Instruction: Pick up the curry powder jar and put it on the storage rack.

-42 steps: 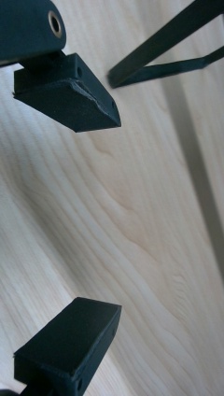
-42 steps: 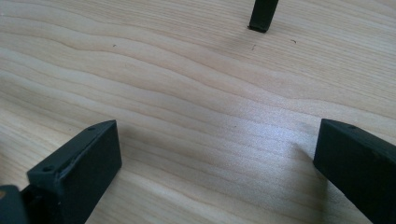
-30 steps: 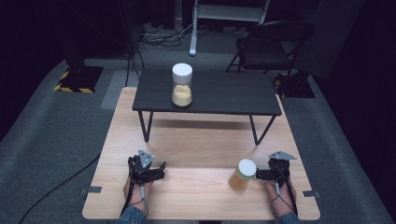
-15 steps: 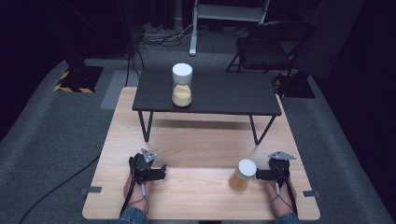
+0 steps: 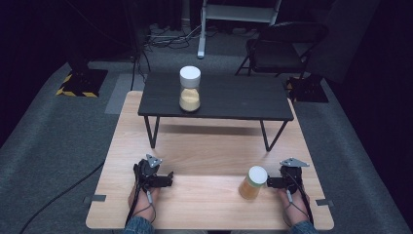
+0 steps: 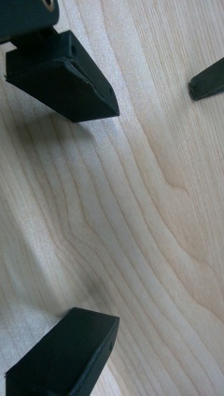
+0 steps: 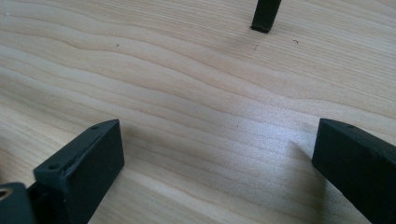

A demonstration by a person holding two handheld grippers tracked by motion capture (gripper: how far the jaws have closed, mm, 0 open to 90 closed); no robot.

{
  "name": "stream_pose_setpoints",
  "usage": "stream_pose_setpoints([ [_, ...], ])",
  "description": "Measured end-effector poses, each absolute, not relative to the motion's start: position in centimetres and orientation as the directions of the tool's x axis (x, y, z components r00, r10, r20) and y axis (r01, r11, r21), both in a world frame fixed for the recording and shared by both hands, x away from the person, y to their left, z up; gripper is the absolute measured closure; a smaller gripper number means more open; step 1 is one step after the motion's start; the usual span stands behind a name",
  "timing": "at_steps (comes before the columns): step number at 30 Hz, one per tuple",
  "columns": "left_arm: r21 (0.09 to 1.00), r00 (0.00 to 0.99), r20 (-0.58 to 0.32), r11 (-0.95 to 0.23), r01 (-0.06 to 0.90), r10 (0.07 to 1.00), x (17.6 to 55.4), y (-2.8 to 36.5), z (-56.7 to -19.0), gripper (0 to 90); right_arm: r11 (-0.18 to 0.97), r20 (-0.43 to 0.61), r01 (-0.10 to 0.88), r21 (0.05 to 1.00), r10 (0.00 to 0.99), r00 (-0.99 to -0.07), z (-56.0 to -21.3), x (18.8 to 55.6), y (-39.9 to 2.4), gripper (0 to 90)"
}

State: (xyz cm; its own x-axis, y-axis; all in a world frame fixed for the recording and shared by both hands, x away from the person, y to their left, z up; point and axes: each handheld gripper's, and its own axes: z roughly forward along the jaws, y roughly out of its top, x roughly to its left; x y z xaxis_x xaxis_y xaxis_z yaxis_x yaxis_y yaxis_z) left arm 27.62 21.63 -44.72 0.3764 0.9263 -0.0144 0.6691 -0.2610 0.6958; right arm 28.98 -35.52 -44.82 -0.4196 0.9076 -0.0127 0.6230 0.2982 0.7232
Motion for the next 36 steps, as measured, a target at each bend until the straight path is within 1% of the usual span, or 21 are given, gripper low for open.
stream_pose_setpoints([
  [3,0.696,0.376,-0.014,-0.261,0.669,0.926,27.6,21.6,-44.7,2.9,0.302,-0.011,0.62,0.724,0.904,-0.427,-44.8,28.9,-35.8,2.5],
  [6,0.696,0.373,-0.016,-0.258,0.67,0.928,27.6,21.6,-44.7,2.8,0.277,-0.006,0.626,0.729,0.917,-0.398,-44.8,28.3,-35.7,4.5],
  [8,0.695,0.374,-0.013,-0.261,0.67,0.927,27.6,21.5,-44.7,2.6,0.261,0.02,0.622,0.738,0.913,-0.407,-44.8,28.2,-36.2,4.5],
  [14,0.695,0.374,-0.012,-0.262,0.67,0.927,27.7,21.5,-44.7,2.4,0.281,-0.006,0.547,0.789,0.893,-0.45,-44.3,26.6,-36.8,4.0],
  [25,0.694,0.374,-0.012,-0.262,0.67,0.927,27.7,21.5,-44.7,2.4,0.222,-0.006,0.429,0.875,0.893,-0.45,-42.4,23.7,-38.4,4.0],
  [32,0.695,0.374,-0.012,-0.262,0.67,0.927,27.7,21.5,-44.7,2.4,0.187,0.008,0.378,0.907,0.889,-0.459,-41.3,22.5,-39.1,4.0],
  [36,0.694,0.374,-0.012,-0.262,0.67,0.927,27.7,21.5,-44.7,2.4,0.177,0.006,0.354,0.918,0.888,-0.459,-40.8,21.8,-38.7,4.0],
])
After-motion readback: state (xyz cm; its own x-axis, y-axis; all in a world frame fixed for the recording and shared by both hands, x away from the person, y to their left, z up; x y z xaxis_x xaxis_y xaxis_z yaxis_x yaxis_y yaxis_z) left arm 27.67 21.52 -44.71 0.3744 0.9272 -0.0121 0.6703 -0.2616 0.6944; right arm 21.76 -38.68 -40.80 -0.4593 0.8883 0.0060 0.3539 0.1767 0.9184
